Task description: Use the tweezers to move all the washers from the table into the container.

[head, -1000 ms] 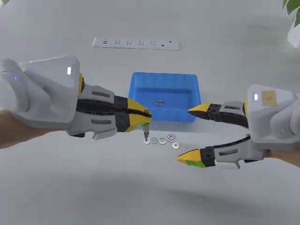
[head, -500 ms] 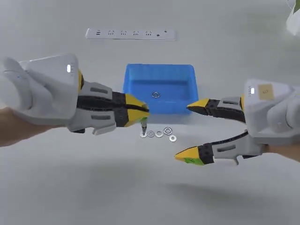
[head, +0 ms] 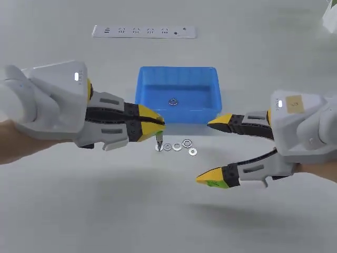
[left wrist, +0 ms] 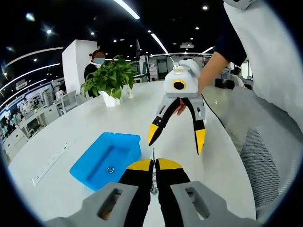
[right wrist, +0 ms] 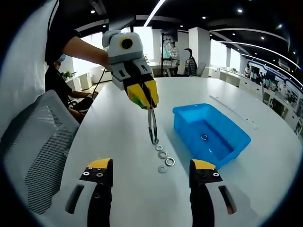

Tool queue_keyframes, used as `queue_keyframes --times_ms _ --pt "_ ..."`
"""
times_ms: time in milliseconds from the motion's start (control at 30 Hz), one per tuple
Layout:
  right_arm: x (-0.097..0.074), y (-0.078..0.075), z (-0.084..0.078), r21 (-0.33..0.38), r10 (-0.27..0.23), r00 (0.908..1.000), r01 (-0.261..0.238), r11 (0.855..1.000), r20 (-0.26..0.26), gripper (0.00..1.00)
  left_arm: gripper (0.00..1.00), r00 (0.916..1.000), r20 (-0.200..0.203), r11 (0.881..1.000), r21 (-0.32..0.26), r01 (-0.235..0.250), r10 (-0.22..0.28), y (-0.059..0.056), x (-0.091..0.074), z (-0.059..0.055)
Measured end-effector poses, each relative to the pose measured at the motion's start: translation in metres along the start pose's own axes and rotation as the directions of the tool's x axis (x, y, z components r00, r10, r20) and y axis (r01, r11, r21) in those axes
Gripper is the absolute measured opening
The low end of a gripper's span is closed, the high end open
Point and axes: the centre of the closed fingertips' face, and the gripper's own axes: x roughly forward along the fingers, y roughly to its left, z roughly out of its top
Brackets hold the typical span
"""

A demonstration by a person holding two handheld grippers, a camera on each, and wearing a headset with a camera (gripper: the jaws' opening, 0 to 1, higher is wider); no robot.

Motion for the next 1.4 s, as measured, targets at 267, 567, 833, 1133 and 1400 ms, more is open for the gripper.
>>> queue_keyframes --times_ms 267,567,833,1133,1400 --pt "0.002 -0.001 0.001 0.013 0.001 1.0 -0.001 1.0 0.003 0.66 0.06 0.9999 -0.004 1.0 -0.01 0.016 -0.016 -0.002 -0.002 -0.001" --pt "0.019 -0.001 0.015 0.018 0.017 0.9993 -0.018 1.0 0.032 0.63 0.06 0.9983 -0.012 0.997 -0.046 0.056 -0.057 -0.006 -0.002 -0.002" --pt "0.053 0.0 0.026 -0.024 0.087 0.9962 -0.086 0.996 0.011 0.55 0.06 0.9966 -0.03 0.995 -0.061 0.075 -0.077 -0.003 -0.003 -0.003" --pt "0.081 0.005 0.025 -0.055 0.144 0.9886 -0.146 0.988 -0.043 0.33 0.06 0.9957 -0.038 0.995 -0.064 0.082 -0.085 -0.005 -0.005 -0.005" --pt "0.086 0.002 0.026 -0.088 0.139 0.9877 -0.145 0.986 -0.072 0.16 0.06 0.9959 -0.031 0.994 -0.076 0.083 -0.085 -0.004 -0.003 -0.004"
